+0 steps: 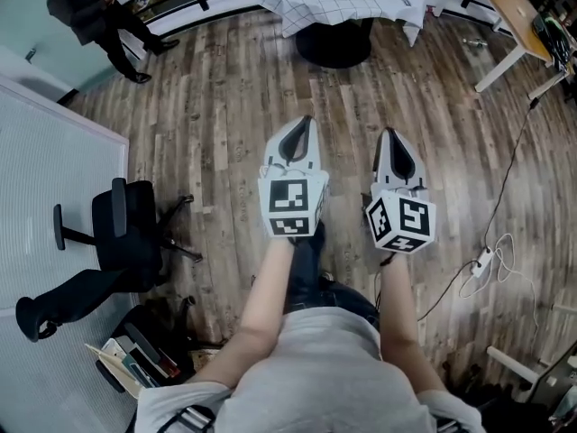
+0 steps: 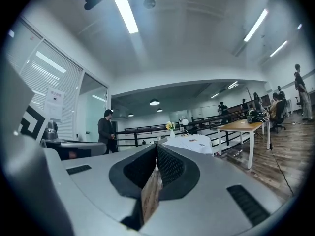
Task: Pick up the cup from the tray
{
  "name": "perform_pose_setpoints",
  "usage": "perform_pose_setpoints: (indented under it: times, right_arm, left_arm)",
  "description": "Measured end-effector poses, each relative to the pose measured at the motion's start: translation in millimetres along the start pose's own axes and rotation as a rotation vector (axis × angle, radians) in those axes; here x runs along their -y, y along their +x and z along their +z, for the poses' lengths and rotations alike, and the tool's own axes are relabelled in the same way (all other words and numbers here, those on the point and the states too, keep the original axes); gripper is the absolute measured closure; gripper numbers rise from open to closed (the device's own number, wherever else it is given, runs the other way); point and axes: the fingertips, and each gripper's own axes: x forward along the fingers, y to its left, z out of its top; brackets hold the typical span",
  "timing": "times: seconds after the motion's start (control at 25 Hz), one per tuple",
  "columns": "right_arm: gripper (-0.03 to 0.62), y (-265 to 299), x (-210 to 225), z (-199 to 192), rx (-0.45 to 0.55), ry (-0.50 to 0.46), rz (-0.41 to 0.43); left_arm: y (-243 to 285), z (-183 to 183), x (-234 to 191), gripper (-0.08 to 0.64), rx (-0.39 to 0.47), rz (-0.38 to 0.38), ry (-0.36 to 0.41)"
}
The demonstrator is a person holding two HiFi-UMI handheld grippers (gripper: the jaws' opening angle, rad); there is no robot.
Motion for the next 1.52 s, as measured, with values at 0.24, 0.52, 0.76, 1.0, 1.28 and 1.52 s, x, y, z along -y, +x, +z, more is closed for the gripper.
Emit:
perform_pose_setpoints:
  times: [0.24,0.52,0.76,1.0,1.28,1.52]
  right_arm:
    - [0.583,82,5,15,0.008,-0.017,-0.013]
    - [0.583,183,-2,30,0.007,-0.006,-0.010]
    - [0.583,243,-2,27,-0.013,-0.016,-0.003]
    - [0.583,295,22,23,-0.029,0.030,-0.010]
    - [0.583,365,41,15,-0.022,0.042,0.058]
    - [0.583,433,75,32,-0.011,0.037,0.085]
  left_arm:
    - [79,19,-35,0.552,0.005,-0.036,-0.006]
    - [160,48,-82,0.552,0.027,-0.061,0.007]
    - [211,46,-125,0.552,0.008,-0.036,-0.017]
    - [257,42,-143,0.552,-0.001,-0.007,-0.033]
    - [321,30,-159,0.552,-0.028,0.045,-0.031]
    - [393,53,-171,0.552,-0.013,0.084,-0.025]
